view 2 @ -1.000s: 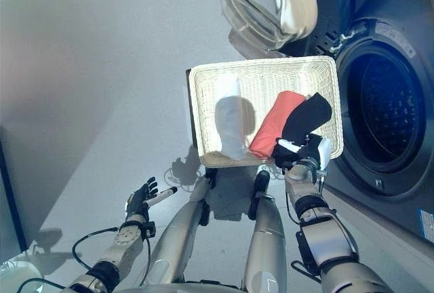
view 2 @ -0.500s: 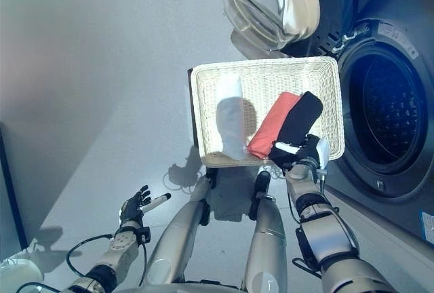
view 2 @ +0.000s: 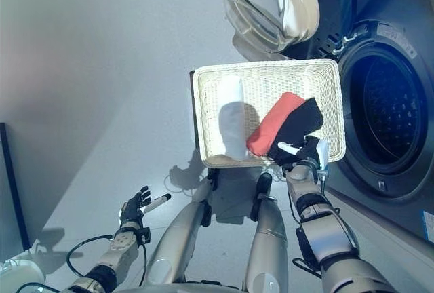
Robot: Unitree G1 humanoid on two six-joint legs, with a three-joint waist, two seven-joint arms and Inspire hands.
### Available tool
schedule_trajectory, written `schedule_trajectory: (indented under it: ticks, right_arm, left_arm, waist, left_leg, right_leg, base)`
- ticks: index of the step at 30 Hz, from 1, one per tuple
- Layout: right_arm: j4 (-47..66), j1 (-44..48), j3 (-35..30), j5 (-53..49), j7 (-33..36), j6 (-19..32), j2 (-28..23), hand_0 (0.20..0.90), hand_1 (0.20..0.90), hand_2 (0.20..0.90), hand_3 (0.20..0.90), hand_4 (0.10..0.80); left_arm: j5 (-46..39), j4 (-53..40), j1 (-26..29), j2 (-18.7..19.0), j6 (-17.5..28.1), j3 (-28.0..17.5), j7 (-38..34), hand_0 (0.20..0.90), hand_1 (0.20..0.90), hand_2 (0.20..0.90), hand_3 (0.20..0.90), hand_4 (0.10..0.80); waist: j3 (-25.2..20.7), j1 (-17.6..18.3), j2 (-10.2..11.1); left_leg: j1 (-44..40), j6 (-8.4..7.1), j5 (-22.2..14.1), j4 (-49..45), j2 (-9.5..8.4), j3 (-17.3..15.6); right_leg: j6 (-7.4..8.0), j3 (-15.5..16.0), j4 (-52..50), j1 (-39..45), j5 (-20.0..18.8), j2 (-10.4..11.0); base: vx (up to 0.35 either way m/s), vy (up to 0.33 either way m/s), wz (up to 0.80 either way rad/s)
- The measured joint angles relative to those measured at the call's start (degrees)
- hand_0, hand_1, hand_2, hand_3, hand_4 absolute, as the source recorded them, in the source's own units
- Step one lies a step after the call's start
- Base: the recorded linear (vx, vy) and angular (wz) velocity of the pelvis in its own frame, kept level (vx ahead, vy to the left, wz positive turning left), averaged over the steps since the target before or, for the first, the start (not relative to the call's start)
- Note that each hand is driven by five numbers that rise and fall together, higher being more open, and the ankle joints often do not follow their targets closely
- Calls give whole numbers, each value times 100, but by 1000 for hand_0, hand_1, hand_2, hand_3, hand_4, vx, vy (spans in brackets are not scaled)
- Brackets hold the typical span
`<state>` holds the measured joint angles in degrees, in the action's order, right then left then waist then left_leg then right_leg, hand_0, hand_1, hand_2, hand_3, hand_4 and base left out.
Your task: Pick up the clothes and place them into the washing machine
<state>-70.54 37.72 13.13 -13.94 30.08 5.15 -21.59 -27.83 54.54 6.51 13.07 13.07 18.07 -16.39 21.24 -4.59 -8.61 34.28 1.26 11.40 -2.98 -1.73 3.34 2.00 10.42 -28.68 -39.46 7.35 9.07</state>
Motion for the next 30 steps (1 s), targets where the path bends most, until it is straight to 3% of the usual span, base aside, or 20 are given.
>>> schedule_trajectory:
  ticks: [14, 18, 30]
  right_arm:
    - [-12, -224, -209, 2, 25, -3, -14, 200, 200, 200, 200, 300]
    - [239, -330, -297, 296, 603, -17, -19, 200, 200, 200, 200, 300]
    - [858, -291, -473, 686, 1250, 110, -217, 200, 200, 200, 200, 300]
  left_arm:
    - [13, -64, -121, -110, -7, 5, 44, 900, 900, 900, 900, 800]
    - [170, -640, -561, -99, 21, 92, 55, 900, 900, 900, 900, 800]
    - [387, -439, -534, -109, 11, 124, 32, 900, 900, 900, 900, 800]
  waist:
    - [-150, -81, -190]
    - [-173, -75, -198]
    - [-266, 51, -195]
  left_leg:
    - [-290, -1, -13, 27, 4, -141]
    - [-462, 35, -43, 45, -3, -210]
    - [-685, 47, -65, 125, 8, -274]
  right_leg:
    - [0, -145, -29, 184, 1, -13]
    - [14, -208, 13, 324, -5, -8]
    - [50, -269, 114, 522, -28, -40]
  base:
    - [10, 12, -5]
    - [22, 34, -7]
    - [0, 1, -3]
